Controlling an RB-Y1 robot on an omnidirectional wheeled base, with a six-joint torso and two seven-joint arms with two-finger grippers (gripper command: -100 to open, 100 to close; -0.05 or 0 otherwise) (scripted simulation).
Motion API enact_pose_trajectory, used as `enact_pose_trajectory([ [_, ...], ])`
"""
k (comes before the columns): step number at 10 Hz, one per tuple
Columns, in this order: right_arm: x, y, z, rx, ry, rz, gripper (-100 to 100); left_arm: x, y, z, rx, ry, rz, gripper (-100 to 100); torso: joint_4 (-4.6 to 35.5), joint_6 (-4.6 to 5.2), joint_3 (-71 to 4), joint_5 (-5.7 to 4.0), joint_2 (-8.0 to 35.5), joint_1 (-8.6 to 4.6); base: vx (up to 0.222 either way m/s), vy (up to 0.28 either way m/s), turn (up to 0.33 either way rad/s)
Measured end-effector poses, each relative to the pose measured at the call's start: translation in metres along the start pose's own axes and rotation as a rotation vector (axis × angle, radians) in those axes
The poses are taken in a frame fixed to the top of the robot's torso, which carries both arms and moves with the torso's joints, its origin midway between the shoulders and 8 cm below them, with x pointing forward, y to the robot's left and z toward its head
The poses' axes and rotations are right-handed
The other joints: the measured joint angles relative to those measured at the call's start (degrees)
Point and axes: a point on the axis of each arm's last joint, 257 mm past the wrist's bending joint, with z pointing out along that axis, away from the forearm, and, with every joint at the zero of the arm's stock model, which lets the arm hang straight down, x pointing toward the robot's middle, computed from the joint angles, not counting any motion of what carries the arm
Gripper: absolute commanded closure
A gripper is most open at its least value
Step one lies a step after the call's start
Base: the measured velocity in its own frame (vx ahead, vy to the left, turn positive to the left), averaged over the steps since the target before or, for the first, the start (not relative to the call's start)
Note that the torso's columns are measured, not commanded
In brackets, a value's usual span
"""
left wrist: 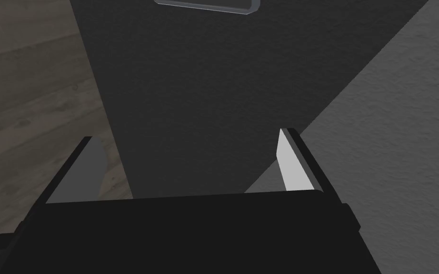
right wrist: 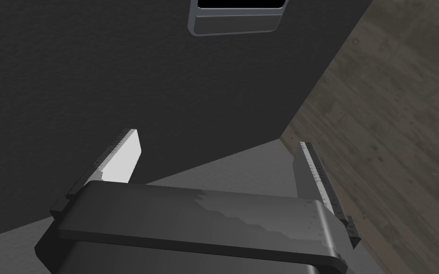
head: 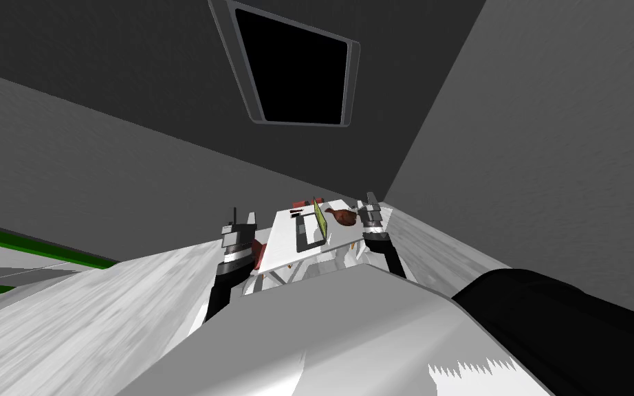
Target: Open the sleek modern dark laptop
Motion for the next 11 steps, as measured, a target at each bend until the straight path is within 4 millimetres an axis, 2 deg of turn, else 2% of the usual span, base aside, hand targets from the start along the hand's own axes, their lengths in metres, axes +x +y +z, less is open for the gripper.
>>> enact_pose_trajectory([
  [2,0.0000,0.0000,0.0000,0.000,0.000,0.000,0,0.0000,0.0000,0.0000,0.000,0.000,0.000,0,6.0,0.00,-12.0,0.00,6.0,0.00,0.000,0.000,0.000],
  [9,0.0000,0.0002,0.0000,0.000,0.000,0.000,0,0.0000,-0.0002,0.0001,0.000,0.000,0.000,0,35.4,0.00,-70.7,0.00,35.4,0.00,0.000,0.000,0.000],
  [10,0.0000,0.0002,0.0000,0.000,0.000,0.000,0,0.0000,-0.0002,0.0001,0.000,0.000,0.000,-100,39.6,0.00,-79.2,0.00,39.6,0.00,0.008,-0.027,-0.009],
  [11,0.0000,0.0000,0.0000,0.000,0.000,0.000,0,0.0018,0.0018,-0.0004,-0.007,0.020,0.012,-100,41.5,0.00,-83.1,-0.01,41.5,-0.07,0.004,-0.050,-0.009],
])
